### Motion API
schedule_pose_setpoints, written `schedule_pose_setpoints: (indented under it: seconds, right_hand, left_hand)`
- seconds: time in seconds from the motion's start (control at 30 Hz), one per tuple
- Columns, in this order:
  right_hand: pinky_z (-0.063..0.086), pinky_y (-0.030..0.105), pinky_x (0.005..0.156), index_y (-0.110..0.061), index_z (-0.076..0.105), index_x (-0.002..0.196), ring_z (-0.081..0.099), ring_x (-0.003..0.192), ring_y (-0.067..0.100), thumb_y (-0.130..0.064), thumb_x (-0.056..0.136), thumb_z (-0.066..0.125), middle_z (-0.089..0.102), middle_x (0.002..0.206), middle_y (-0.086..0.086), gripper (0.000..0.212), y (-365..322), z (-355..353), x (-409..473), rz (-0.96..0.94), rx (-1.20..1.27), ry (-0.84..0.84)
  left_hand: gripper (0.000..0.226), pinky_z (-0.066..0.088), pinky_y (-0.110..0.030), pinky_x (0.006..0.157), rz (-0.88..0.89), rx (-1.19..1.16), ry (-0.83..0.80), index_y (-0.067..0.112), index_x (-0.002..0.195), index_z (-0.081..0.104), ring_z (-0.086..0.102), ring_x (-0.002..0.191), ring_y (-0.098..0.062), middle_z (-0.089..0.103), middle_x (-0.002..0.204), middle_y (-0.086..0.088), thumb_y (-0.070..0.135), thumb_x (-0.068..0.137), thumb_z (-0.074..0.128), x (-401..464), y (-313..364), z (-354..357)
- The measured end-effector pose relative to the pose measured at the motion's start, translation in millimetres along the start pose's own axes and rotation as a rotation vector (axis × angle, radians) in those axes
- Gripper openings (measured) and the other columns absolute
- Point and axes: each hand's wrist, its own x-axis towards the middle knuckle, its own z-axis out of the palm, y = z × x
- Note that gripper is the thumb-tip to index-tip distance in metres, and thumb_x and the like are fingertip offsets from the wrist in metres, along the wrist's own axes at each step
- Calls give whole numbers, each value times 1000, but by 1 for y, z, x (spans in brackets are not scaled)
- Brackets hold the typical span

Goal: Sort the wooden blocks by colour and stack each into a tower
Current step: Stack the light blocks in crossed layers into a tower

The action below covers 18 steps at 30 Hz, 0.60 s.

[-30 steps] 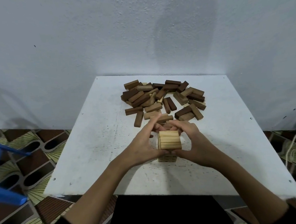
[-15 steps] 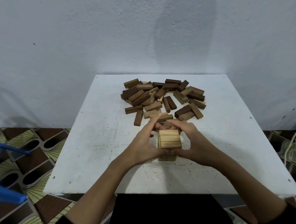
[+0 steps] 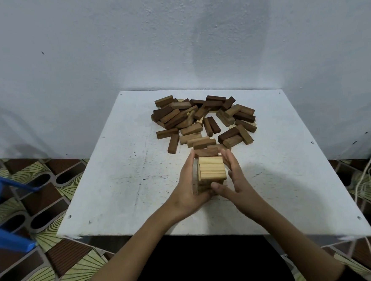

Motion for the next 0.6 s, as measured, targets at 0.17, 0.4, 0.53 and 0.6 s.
schedule_pose_setpoints:
  seconds: [0.17, 0.4, 0.53, 0.6]
  right_hand:
    - [23, 14, 105, -30, 2, 148, 23, 129, -10, -57, 75, 56, 17, 138, -30, 95, 12, 11, 1, 46, -58, 32]
    - [22, 18, 109, -43, 2, 139, 20, 128, -14, -48, 81, 51, 13, 129, -44, 76, 14, 16, 2, 37, -34, 40]
    - [22, 14, 105, -37, -2, 142, 22, 127, -13, -48, 80, 49, 11, 129, -41, 81, 14, 17, 4, 48, -22, 36]
    - [23, 7, 100, -40, -2, 140, 20, 121, -24, -47, 81, 49, 12, 128, -41, 79, 16, 17, 5, 53, -18, 31]
  left_hand:
    - [85, 30, -7, 101, -34, -39, -6, 39, 139, -8, 29, 135, 4, 21, 147, 13, 32, 82, 54, -1, -10, 8]
    - [79, 27, -6, 101, -26, -52, -16, 45, 137, -10, 23, 134, 12, 17, 149, 19, 28, 88, 50, 0, -18, 12]
    - [81, 26, -9, 104, -33, -65, -23, 40, 141, -14, 20, 137, 8, 11, 151, 17, 29, 89, 47, 0, -17, 13]
    - [85, 26, -9, 105, -37, -58, -16, 32, 146, -16, 21, 138, 5, 9, 153, 12, 31, 88, 47, 0, -18, 14]
